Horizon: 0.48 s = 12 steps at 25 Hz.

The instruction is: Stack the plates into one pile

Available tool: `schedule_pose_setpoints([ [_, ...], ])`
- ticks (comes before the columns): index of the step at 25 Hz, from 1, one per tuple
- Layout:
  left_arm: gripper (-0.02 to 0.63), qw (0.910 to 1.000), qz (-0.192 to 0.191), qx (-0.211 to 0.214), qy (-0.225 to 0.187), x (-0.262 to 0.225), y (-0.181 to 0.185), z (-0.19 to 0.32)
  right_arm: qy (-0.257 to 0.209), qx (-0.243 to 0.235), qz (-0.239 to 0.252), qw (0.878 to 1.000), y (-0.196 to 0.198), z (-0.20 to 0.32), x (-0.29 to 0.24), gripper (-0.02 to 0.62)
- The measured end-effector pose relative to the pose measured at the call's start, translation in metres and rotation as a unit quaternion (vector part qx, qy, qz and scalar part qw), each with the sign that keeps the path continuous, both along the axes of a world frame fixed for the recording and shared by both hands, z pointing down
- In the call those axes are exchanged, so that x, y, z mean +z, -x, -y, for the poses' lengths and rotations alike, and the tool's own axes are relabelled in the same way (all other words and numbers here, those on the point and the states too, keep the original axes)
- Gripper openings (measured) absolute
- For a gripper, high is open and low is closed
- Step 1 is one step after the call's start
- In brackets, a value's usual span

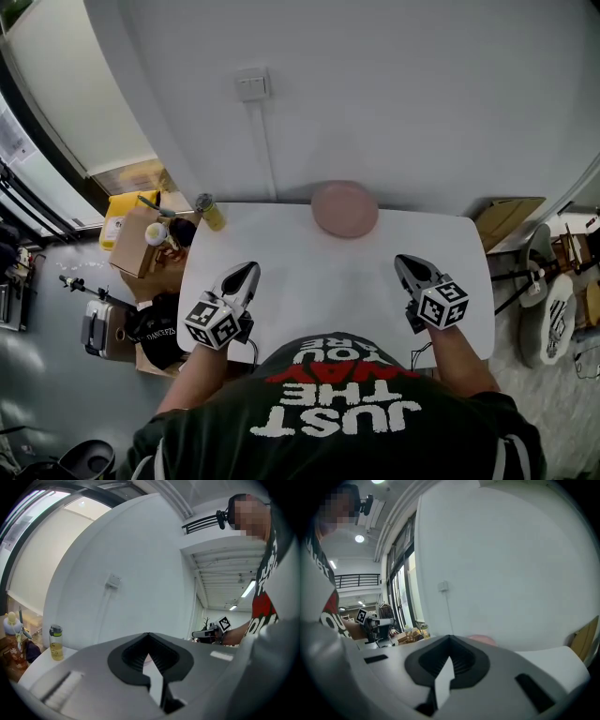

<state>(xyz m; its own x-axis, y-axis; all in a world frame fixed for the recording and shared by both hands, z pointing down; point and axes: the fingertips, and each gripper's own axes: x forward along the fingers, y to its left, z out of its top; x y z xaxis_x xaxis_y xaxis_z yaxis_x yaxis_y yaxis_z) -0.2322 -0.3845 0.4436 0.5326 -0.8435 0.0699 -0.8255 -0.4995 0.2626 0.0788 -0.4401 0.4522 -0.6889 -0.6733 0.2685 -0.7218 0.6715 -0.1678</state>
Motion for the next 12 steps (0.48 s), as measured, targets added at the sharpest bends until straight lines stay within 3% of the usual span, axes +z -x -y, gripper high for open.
schedule_pose_setpoints([
  [12,0.008,0.9999,0.011,0.007,0.003,0.0013,-0.0045,0.0005,0.001,-0.002,-0.005,1.0,-0.0023,-0.0025,0.001,0.005],
])
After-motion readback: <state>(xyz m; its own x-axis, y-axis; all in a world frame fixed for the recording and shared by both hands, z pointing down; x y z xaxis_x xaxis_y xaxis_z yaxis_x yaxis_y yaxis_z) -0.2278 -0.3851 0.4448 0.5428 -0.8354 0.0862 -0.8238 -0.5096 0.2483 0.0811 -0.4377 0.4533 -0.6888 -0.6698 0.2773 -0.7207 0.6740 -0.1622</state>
